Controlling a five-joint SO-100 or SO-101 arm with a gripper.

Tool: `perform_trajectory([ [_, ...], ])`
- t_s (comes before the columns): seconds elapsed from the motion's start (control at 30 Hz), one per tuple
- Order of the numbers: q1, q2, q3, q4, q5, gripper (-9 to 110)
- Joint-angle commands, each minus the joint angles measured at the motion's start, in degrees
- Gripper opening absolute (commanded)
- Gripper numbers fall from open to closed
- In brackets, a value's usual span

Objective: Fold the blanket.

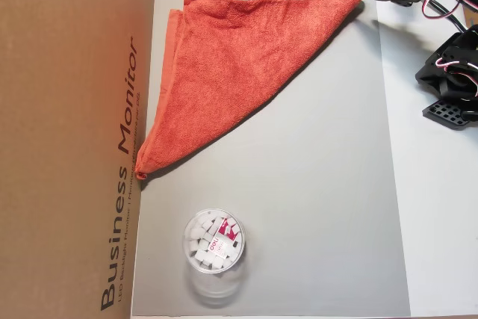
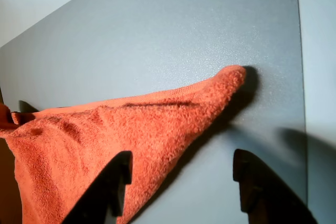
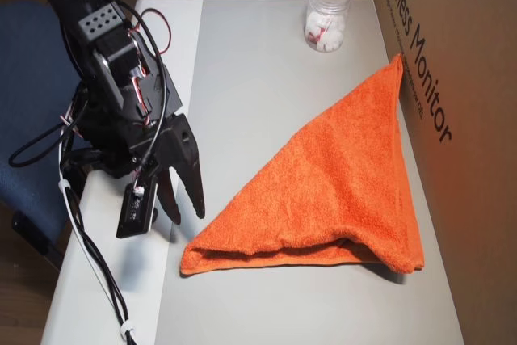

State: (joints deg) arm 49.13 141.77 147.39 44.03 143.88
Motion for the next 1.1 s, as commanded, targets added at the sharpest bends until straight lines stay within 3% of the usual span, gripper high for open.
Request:
perform_trajectory([
  [0.0,-0.26,0.97,2.64,-5.36,0.70,20],
  [0.4,-5.01,0.26,13.10,-20.83,0.18,20],
  [0.67,-5.36,-11.69,11.16,-29.44,0.09,20],
  [1.07,-4.66,-22.15,5.19,-31.03,0.09,19],
])
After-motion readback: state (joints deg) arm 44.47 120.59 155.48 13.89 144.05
